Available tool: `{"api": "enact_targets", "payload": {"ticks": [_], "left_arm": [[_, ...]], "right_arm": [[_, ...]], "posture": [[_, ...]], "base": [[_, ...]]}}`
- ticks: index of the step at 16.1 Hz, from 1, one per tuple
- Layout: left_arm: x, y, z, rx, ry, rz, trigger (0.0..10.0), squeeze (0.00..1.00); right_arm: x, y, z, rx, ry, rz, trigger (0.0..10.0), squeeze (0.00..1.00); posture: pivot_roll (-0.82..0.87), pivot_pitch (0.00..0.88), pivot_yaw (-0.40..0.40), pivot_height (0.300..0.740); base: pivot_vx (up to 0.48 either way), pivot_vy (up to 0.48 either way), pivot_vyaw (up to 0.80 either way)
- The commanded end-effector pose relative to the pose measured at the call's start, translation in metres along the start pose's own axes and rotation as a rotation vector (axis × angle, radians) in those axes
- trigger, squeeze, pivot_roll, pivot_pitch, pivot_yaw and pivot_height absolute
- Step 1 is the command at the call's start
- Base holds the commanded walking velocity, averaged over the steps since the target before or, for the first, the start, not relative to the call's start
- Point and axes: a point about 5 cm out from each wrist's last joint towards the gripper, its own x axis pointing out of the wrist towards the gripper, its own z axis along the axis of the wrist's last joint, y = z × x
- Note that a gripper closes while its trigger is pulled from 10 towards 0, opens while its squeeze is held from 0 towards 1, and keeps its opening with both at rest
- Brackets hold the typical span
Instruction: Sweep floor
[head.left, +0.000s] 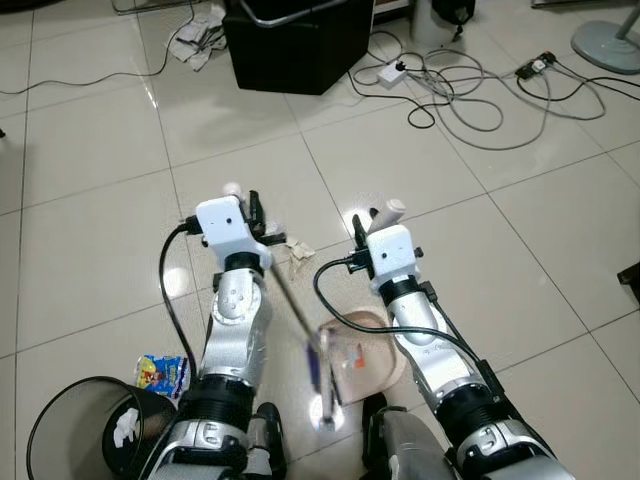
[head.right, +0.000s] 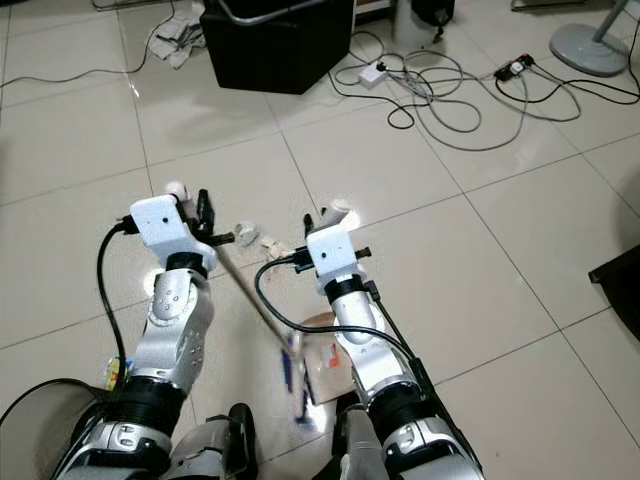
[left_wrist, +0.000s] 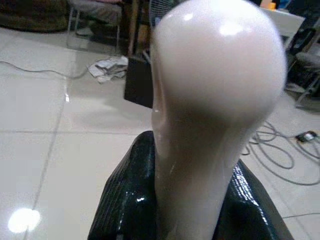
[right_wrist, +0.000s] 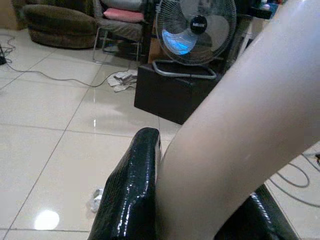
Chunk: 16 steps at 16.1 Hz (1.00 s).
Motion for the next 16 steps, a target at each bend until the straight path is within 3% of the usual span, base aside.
{"api": "enact_targets", "payload": {"ticks": [1, 3, 7, 11, 15, 16], "left_arm": [[0.0, -0.006, 0.003, -0.089, 0.005, -0.016, 10.0, 0.0], [0.0, -0.012, 0.012, -0.127, -0.011, -0.064, 10.0, 0.0], [0.004, -0.005, 0.035, -0.077, -0.082, -0.132, 10.0, 0.0], [0.009, 0.002, 0.05, 0.091, -0.153, -0.206, 10.0, 0.0], [0.015, 0.01, 0.061, 0.123, -0.202, -0.187, 10.0, 0.0], [0.015, 0.01, 0.055, 0.172, -0.19, -0.202, 10.0, 0.0]], "right_arm": [[-0.004, 0.001, -0.007, 0.007, 0.029, -0.002, 10.0, 0.0], [-0.005, -0.003, -0.009, 0.006, 0.033, -0.01, 10.0, 0.0], [-0.009, -0.011, -0.01, 0.006, 0.019, -0.014, 10.0, 0.0], [-0.015, -0.013, -0.015, 0.007, 0.026, -0.024, 10.0, 0.0], [-0.017, -0.01, -0.015, 0.011, 0.023, -0.008, 10.0, 0.0], [-0.017, -0.009, -0.015, 0.012, 0.023, -0.005, 10.0, 0.0]], "posture": [[-0.05, 0.302, 0.017, 0.74], [-0.04, 0.285, 0.019, 0.74], [-0.04, 0.253, 0.027, 0.74], [-0.05, 0.244, 0.032, 0.74], [-0.05, 0.249, 0.03, 0.74], [-0.05, 0.25, 0.031, 0.74]], "base": [[0.0, 0.0, 0.0], [0.0, 0.0, 0.0], [0.0, 0.0, 0.0], [0.0, 0.0, 0.0], [0.0, 0.0, 0.0], [0.0, 0.0, 0.0]]}}
